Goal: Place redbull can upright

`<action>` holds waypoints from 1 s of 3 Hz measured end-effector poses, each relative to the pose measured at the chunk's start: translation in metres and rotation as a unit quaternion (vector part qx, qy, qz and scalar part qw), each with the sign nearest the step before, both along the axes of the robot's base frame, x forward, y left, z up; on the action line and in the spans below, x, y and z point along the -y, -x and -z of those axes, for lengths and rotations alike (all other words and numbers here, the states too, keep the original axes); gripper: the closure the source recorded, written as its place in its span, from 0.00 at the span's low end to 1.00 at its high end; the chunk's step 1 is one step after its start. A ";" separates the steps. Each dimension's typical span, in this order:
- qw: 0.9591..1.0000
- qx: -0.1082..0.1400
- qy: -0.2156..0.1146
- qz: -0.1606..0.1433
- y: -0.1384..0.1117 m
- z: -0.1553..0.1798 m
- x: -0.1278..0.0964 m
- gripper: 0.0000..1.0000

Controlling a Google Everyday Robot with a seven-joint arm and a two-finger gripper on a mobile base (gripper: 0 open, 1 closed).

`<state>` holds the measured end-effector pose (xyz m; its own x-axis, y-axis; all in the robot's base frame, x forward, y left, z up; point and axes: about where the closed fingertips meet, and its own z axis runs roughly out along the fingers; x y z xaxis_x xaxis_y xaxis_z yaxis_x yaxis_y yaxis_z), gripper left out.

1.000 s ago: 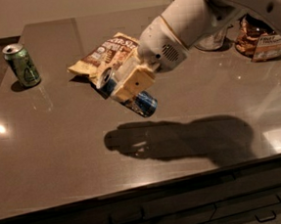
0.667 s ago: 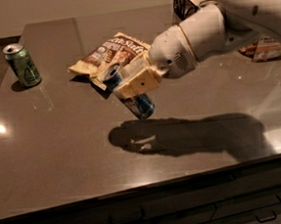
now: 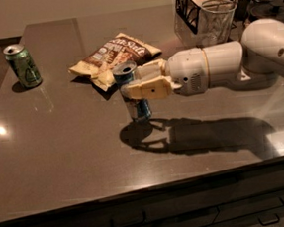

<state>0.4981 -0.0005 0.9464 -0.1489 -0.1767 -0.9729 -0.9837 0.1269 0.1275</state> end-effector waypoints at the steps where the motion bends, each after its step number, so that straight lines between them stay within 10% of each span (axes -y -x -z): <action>1: 0.998 0.006 -0.053 0.022 -0.005 0.003 0.007 1.00; 3: 0.993 0.025 -0.087 0.072 -0.012 0.017 0.017 0.83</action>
Offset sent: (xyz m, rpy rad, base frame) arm 0.0174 -0.0260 -0.0193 0.2497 -0.0408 -0.1378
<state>0.5104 -0.0173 0.9296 -0.1108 0.0147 -0.9937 -0.9627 0.2466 0.1110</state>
